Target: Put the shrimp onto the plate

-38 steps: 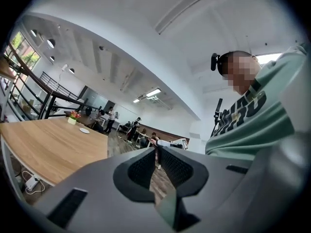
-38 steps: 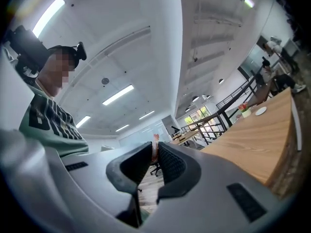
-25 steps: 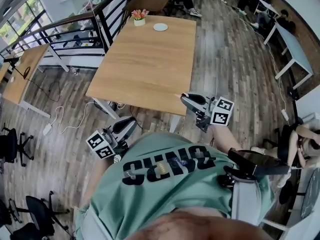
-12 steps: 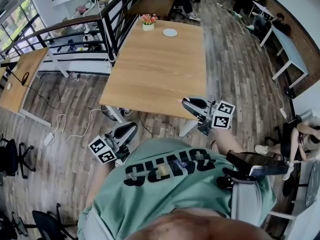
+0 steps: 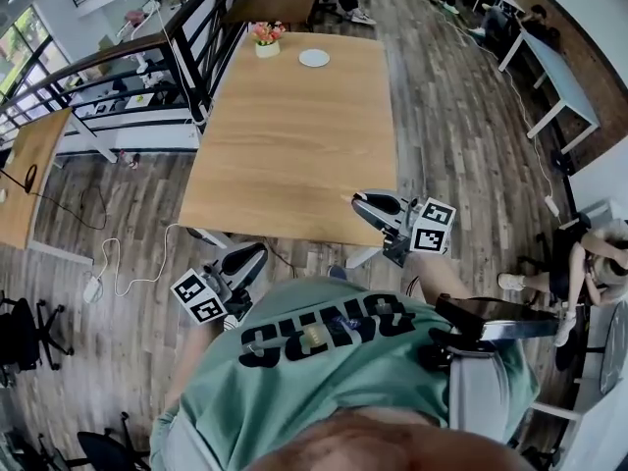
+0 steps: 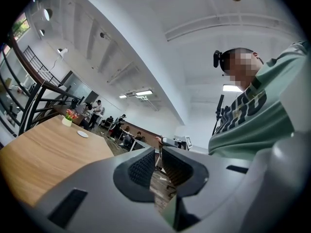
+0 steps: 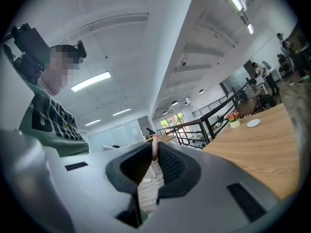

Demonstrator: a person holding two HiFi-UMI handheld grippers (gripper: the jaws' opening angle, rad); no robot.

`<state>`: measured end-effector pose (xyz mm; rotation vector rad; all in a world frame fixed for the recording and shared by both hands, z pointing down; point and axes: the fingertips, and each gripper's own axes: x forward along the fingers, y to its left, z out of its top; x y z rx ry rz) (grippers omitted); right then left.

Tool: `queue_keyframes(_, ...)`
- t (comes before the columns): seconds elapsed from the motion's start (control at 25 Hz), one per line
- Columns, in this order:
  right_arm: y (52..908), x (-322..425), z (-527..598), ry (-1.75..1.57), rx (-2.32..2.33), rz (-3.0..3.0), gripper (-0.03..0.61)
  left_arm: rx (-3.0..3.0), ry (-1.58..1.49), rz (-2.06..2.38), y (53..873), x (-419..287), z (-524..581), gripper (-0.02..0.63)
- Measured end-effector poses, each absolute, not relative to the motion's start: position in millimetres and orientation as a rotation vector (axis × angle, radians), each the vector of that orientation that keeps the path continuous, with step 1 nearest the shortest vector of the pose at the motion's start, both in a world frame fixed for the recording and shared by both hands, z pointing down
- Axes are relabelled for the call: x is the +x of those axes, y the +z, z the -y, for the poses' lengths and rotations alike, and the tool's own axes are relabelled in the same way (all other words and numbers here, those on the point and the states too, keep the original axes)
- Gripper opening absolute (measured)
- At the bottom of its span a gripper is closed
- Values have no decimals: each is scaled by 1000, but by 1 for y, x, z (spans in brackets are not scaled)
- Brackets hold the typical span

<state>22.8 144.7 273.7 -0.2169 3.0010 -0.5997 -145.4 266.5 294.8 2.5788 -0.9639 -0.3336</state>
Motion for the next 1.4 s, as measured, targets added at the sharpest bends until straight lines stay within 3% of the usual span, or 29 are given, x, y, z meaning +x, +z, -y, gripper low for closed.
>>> queue_keyframes(0.36,274,49,16,-580,-80,-2946,46,2580,-244,1080,269,-102,-125,49)
queue_keyframes(0.8,316,74,101,-630,-143,-2871,46,2531,-124,1027,286,-90,-32,49)
queue_keyframes(1.0,334,67,134,-664,-297,-2846,46,2550,-120,914,296,-116,22,49)
queue_keyframes(1.4,309,-20,129,-618,-749,-2818,46,2678,-209,612,316,-250,73,49)
